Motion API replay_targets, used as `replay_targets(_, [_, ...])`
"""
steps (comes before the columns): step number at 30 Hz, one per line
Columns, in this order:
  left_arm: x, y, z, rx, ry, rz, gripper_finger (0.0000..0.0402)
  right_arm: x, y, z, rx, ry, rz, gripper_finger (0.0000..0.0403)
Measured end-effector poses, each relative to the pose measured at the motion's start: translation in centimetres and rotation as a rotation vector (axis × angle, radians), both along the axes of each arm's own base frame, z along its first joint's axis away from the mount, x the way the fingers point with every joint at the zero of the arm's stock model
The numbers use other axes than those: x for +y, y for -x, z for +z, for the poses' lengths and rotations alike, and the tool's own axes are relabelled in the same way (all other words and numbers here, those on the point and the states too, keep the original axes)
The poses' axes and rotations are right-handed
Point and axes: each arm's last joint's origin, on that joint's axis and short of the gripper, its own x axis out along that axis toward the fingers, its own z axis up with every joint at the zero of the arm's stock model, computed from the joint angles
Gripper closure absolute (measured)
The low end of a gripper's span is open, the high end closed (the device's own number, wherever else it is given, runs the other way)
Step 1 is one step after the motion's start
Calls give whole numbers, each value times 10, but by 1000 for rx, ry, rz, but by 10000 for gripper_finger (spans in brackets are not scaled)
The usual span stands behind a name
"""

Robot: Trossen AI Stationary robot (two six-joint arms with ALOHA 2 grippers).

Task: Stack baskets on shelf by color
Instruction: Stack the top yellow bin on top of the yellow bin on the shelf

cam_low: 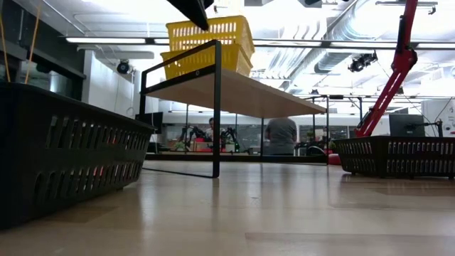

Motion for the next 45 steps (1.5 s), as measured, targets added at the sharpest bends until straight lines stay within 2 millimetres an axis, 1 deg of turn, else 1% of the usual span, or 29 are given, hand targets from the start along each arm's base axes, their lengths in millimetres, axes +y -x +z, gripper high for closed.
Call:
replay_targets(7, [-2, -13, -15, 38, 11, 58, 401, 0, 0, 0, 2, 13, 10, 204])
replay_targets(11, [-1, -16, -18, 39, 9, 71, 392, -1, 0, 0, 1, 26, 0, 204])
replay_targets(14, [-1, -17, -18, 33, 10, 74, 371, -1, 0, 0, 0, 30, -3, 204])
replay_targets(17, [-2, -16, -16, 10, 36, 76, 339, -1, 0, 0, -2, 32, -1, 204])
replay_targets(23, [-5, -2, 3, -56, 55, 70, 276, -1, -2, 2, -25, 38, -11, 204])
replay_targets(25, [-6, 6, 12, -81, 61, 75, 263, -2, -4, 2, -40, 34, -50, 204])
replay_targets(27, [-5, 16, 22, -122, 85, 114, 258, -5, -11, -1, -35, 26, -92, 204])
replay_targets(29, [-2, 27, 32, -167, 111, 152, 264, -9, -20, -11, 5, 23, -121, 212])
replay_targets(30, [-1, 32, 37, -191, 121, 170, 272, -12, -26, -19, 23, 20, -136, 221])
replay_targets(31, [1, 37, 43, -217, 129, 191, 284, -14, -30, -28, 38, 21, -147, 235])
replay_targets(33, [5, 50, 50, -269, 136, 228, 317, -20, -39, -50, 47, 5, -156, 276])
replay_targets(36, [9, 74, 57, -389, 151, 299, 381, -26, -43, -76, -5, -23, -188, 364])
replay_targets(37, [10, 84, 57, -427, 151, 334, 390, -27, -42, -80, -47, -25, -199, 383])
replay_targets(38, [11, 93, 55, -472, 146, 370, 392, -30, -40, -82, -97, -24, -214, 390])
replay_targets(40, [13, 110, 48, -549, 126, 458, 390, -38, -38, -85, -170, -21, -266, 383])
replay_targets(41, [15, 118, 42, -583, 114, 512, 394, -44, -38, -88, -190, -21, -295, 382])
replay_targets(43, [19, 131, 27, -632, 98, 611, 399, -59, -39, -94, -235, -24, -350, 395])
replay_targets(45, [23, 140, 10, -659, 110, 693, 399, -75, -45, -96, -323, -57, -371, 399])
